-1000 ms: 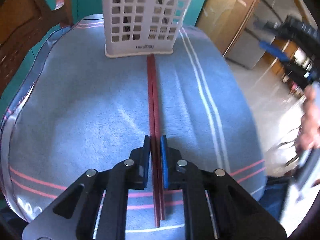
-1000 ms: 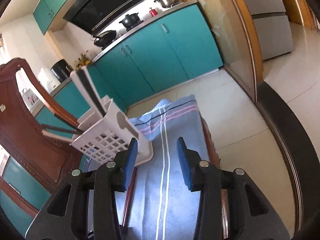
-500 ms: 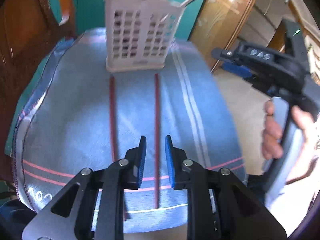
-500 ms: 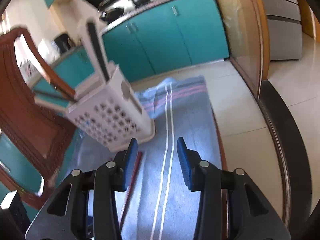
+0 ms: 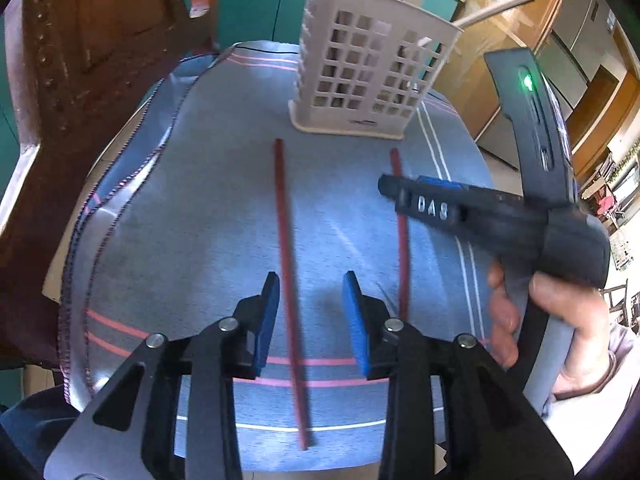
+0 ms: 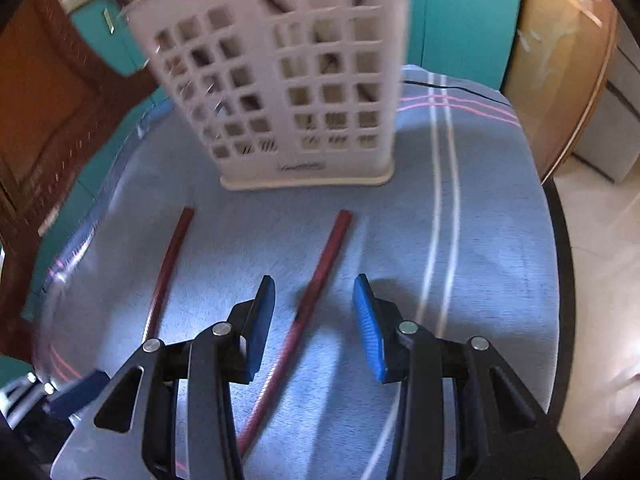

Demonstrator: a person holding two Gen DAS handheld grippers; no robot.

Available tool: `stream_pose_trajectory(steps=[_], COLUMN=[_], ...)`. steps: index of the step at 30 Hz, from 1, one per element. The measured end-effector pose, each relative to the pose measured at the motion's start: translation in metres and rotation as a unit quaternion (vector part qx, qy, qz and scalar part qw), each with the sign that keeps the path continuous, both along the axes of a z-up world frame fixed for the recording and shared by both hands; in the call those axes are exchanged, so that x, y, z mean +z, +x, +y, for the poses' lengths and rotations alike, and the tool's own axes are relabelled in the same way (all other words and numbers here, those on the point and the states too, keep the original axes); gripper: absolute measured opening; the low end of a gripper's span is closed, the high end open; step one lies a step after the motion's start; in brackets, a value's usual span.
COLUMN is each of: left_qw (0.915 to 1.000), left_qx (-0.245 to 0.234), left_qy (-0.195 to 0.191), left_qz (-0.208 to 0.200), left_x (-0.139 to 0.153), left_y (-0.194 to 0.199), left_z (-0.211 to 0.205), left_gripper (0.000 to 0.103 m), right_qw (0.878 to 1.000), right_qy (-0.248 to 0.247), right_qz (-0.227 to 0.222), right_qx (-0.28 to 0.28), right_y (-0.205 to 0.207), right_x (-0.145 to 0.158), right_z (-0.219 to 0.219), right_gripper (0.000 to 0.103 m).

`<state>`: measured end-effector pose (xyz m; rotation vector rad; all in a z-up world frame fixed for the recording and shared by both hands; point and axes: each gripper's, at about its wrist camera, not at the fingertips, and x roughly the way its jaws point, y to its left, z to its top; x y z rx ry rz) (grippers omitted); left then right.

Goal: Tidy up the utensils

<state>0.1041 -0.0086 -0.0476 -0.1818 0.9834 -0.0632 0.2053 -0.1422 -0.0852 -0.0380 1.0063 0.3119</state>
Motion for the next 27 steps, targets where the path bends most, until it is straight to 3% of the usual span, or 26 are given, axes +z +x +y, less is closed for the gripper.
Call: stream_pose_trajectory(steps=[4,6,12,15,17,18,22,25,26,27], left_qw=[1.0000,0.9999,0.9999,0.9998,0.9997,0.9995,0.9977,0.9959,0.9949,0.9945], left_qx=[0.004,0.004,0.010,0.011,0.005,0.001,-0.009,-0.013,-0.011,-0.006], left_qy=[0.005,0.007,0.006,0.012,0.021,0.029,0.063,0.084,0.095,0.099], left_qz=[0.005,0.007,0.011,0.012,0.013,0.015,0.021,0.031,0.033,0.034], left_x=[-0.004,-0.005,-0.008,-0.008,-0.008,-0.008,-0.012,-0.018,-0.021,-0.023], left_y=[0.009,0.014,0.034,0.054,0.068,0.075,0.105,0.120,0.124,0.125], left_z=[0.007,0.008,0.014,0.014,0.011,0.009,0.002,-0.002,-0.003,-0.003], left_gripper=[0.040,0.042,0.045,0.048,0.049,0.049,0.049,0.047,0.041,0.019], right_qw=[0.999,0.998,0.998,0.998,0.998,0.998,0.996,0.996,0.996,0.995], right_qy=[-0.021,-0.046,-0.021,0.031,0.048,0.054,0.070,0.069,0.070,0.071], right_qz=[0.006,-0.004,0.036,0.045,0.039,0.036,0.025,0.027,0.030,0.033], right_qx=[0.031,0.041,0.040,0.023,-0.008,-0.022,-0.040,-0.052,-0.054,-0.055], right_y=[-0.007,-0.011,-0.014,-0.010,-0.006,-0.005,-0.003,-0.003,0.001,0.002], right_x=[-0.004,-0.005,-0.002,0.004,0.008,0.010,0.015,0.017,0.018,0.018], right_z=[0.007,0.007,-0.029,-0.057,-0.073,-0.080,-0.087,-0.088,-0.085,-0.083], right_gripper=[0.039,0.018,0.009,0.010,0.018,0.023,0.023,0.030,0.033,0.033])
